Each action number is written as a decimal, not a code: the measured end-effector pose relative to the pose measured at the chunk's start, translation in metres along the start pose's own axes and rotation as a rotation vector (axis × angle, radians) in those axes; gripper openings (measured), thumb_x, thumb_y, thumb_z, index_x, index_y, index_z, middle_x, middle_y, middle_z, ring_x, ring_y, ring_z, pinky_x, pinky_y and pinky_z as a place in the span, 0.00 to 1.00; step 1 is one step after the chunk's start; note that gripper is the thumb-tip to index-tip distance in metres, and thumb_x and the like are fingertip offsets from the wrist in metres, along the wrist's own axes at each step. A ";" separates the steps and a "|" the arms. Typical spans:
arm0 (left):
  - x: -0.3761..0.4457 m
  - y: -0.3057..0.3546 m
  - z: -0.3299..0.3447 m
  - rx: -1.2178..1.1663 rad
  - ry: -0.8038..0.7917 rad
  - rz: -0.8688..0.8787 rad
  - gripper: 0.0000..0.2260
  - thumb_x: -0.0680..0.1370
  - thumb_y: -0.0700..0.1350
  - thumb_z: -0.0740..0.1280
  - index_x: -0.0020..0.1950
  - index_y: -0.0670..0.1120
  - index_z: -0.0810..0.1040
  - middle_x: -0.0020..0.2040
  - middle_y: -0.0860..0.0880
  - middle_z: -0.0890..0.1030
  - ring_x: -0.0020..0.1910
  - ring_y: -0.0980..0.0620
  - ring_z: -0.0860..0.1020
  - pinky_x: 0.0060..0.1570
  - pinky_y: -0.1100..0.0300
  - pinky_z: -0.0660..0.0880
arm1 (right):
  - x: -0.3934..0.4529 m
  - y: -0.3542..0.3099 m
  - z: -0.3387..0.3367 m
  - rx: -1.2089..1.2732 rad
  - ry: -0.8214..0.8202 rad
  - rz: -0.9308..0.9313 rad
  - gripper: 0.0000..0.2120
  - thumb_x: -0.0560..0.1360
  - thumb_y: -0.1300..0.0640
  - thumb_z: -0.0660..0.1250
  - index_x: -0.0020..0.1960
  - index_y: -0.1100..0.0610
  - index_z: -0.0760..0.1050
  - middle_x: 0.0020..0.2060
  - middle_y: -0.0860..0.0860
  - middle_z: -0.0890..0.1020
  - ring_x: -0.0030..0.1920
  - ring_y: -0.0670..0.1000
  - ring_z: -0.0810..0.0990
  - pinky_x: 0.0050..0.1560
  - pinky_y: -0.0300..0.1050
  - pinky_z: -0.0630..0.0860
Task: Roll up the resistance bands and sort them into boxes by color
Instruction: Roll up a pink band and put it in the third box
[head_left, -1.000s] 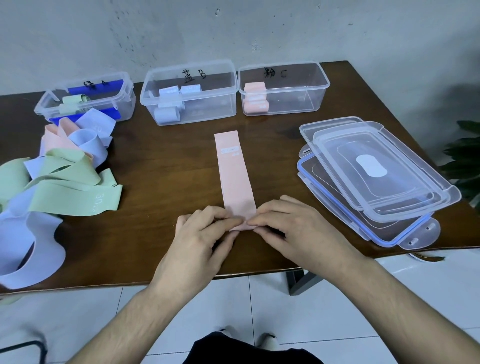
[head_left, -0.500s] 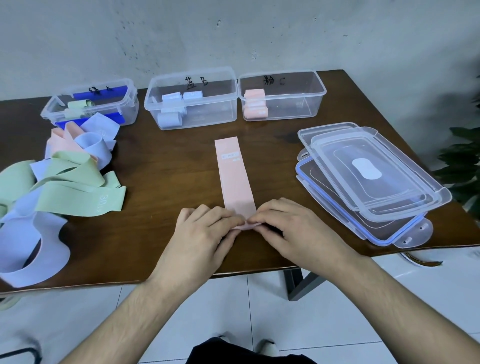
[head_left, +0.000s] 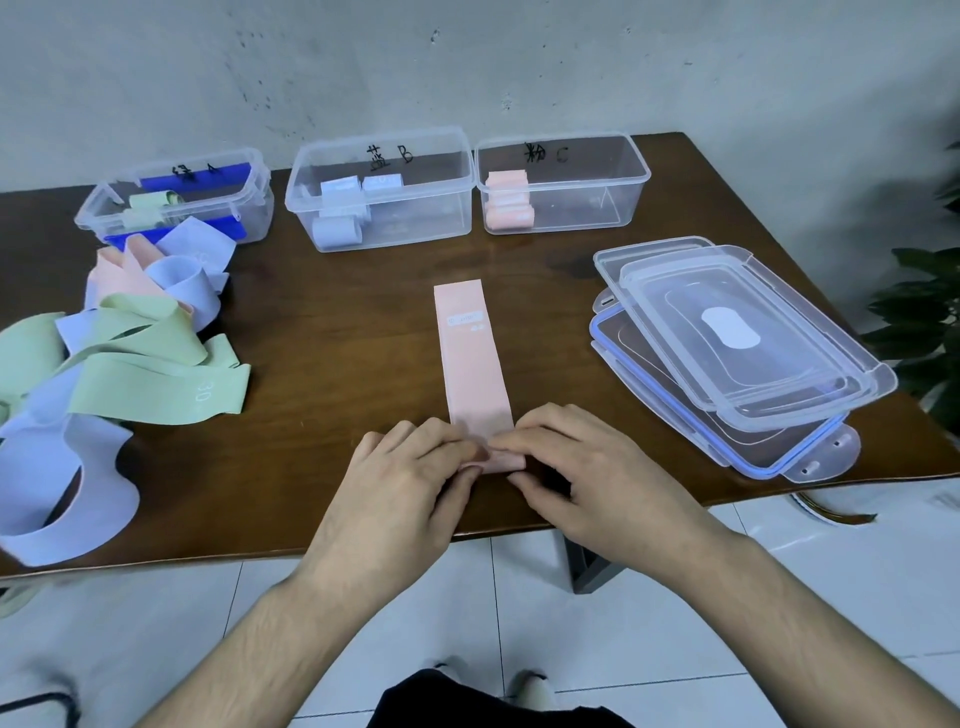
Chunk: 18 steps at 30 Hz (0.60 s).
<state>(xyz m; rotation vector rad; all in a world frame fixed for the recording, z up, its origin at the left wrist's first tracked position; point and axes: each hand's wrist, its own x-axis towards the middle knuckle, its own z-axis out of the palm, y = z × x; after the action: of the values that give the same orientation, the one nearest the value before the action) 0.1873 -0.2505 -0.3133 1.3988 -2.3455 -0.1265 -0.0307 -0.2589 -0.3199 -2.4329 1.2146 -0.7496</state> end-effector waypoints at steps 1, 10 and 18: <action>0.000 0.000 0.001 -0.009 0.000 -0.009 0.11 0.81 0.52 0.58 0.56 0.55 0.80 0.52 0.61 0.74 0.45 0.57 0.71 0.44 0.59 0.66 | 0.000 -0.001 0.000 -0.004 -0.005 -0.007 0.12 0.79 0.58 0.69 0.61 0.49 0.78 0.52 0.42 0.76 0.50 0.46 0.75 0.49 0.41 0.76; 0.000 -0.003 0.000 -0.060 0.051 -0.002 0.10 0.80 0.54 0.63 0.59 0.57 0.79 0.54 0.61 0.76 0.45 0.58 0.73 0.45 0.58 0.67 | 0.007 0.001 -0.002 0.020 -0.031 0.030 0.08 0.79 0.57 0.68 0.57 0.49 0.81 0.52 0.41 0.78 0.52 0.44 0.76 0.53 0.39 0.75; 0.002 -0.011 0.003 -0.057 0.070 0.033 0.09 0.79 0.53 0.63 0.55 0.57 0.81 0.53 0.62 0.78 0.43 0.57 0.74 0.43 0.57 0.68 | 0.008 -0.001 -0.005 0.011 -0.053 0.050 0.11 0.79 0.55 0.69 0.60 0.47 0.80 0.52 0.38 0.74 0.52 0.41 0.74 0.50 0.33 0.73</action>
<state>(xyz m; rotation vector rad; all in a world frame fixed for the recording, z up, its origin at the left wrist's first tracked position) 0.1939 -0.2581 -0.3182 1.3159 -2.2881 -0.1318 -0.0288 -0.2651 -0.3126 -2.3894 1.2429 -0.6713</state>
